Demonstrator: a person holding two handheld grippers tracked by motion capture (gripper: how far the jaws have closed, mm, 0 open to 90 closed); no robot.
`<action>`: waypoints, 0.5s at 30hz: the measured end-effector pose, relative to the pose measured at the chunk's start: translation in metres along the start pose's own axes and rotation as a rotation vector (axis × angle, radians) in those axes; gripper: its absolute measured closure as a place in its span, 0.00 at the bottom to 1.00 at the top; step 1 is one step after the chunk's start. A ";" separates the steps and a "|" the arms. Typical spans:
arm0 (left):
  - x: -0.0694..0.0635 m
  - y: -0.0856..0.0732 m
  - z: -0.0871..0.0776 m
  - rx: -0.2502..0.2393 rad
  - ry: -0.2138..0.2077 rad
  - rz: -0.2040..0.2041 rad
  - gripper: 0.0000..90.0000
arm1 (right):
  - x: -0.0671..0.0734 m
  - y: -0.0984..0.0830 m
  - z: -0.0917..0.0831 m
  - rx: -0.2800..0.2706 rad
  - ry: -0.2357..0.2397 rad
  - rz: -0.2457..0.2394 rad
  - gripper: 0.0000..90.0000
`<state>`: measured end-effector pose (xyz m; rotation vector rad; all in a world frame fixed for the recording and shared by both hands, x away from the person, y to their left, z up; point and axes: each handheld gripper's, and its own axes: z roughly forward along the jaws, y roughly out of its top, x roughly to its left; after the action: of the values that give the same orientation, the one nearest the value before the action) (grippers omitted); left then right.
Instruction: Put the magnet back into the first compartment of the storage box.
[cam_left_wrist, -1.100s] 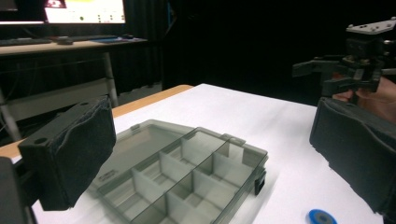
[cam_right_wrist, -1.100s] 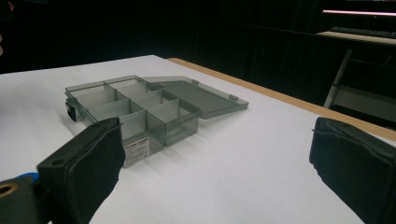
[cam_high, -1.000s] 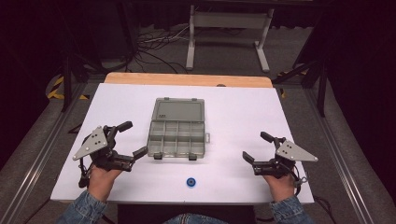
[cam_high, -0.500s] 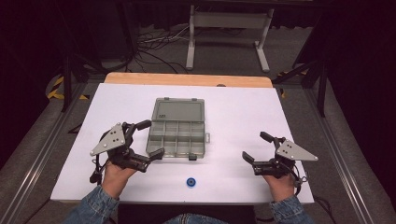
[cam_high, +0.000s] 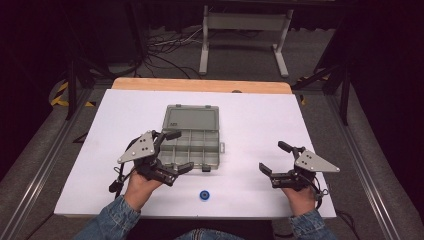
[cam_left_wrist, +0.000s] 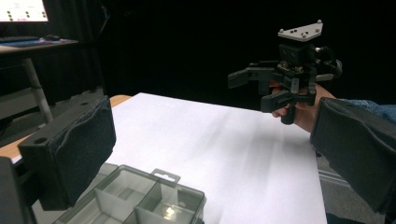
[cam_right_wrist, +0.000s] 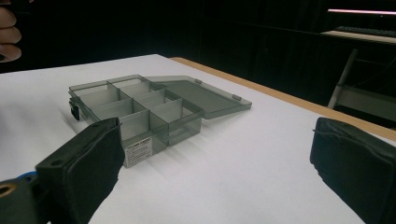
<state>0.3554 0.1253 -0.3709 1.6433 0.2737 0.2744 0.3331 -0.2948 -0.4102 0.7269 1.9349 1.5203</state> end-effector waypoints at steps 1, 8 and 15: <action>-0.001 0.000 0.002 0.001 -0.003 -0.002 0.01 | 0.000 0.000 0.000 0.000 0.001 0.000 0.04; -0.004 0.003 0.021 -0.006 -0.047 -0.018 0.01 | 0.001 0.000 0.000 0.005 0.010 -0.010 0.04; -0.006 0.002 0.027 0.002 -0.124 -0.045 0.00 | 0.000 0.000 -0.001 0.001 0.012 -0.014 0.04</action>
<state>0.3589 0.0982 -0.3713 1.6470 0.2167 0.1374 0.3320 -0.2956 -0.4104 0.7045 1.9459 1.5191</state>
